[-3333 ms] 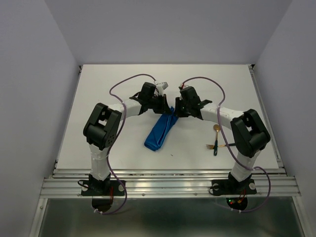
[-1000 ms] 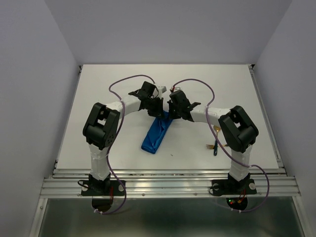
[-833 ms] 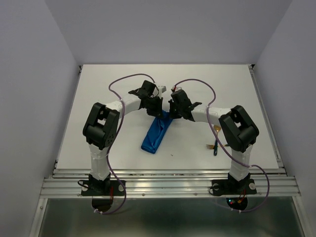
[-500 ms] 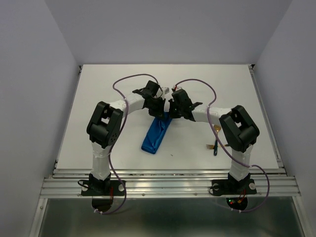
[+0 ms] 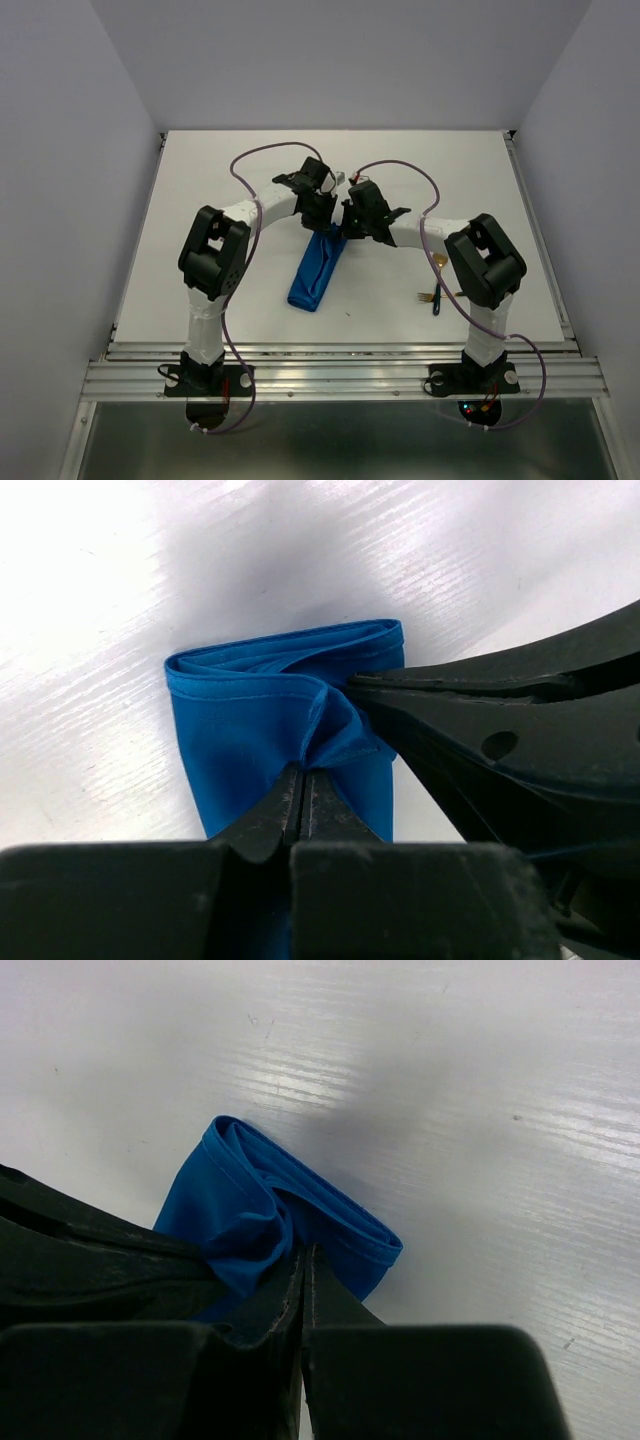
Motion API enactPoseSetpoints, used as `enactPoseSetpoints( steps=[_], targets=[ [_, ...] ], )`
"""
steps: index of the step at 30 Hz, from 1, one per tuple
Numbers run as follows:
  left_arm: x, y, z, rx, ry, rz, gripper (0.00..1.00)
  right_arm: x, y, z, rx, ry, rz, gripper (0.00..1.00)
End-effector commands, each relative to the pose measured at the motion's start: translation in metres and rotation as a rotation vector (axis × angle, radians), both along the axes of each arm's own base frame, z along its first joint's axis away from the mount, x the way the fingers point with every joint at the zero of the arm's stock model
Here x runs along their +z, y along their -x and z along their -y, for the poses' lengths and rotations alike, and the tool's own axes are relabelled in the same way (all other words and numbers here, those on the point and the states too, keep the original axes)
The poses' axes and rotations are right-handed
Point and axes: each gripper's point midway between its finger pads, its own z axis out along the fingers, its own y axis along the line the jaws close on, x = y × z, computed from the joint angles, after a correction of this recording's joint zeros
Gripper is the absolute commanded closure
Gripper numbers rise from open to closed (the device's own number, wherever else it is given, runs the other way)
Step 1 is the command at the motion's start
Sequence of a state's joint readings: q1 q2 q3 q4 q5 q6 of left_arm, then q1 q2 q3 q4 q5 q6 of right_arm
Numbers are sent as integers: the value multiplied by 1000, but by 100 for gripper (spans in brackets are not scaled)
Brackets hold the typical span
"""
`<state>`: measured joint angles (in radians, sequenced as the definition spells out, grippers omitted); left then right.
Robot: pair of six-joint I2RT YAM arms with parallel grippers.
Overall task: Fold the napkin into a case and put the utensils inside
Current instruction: Stuff the top corner of the smaller-rectangle-folded napkin into the folded napkin.
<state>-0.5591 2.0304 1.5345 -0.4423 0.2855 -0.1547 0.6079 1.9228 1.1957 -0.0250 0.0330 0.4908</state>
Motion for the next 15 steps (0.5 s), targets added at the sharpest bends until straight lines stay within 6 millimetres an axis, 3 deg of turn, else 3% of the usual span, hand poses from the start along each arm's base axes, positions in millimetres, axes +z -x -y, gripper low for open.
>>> enactPoseSetpoints(
  steps=[1, 4, 15],
  targets=[
    [-4, 6, 8, -37, -14, -14, 100, 41, -10, -7, -15, -94, 86, 99],
    [-19, 13, 7, -45, -22, -51, 100, 46, -10, -6, -31, -111, 97, 99],
    [-37, 24, 12, -44, 33, -92, 100, 47, -8, -5, -51, -163, 86, 99]
  ],
)
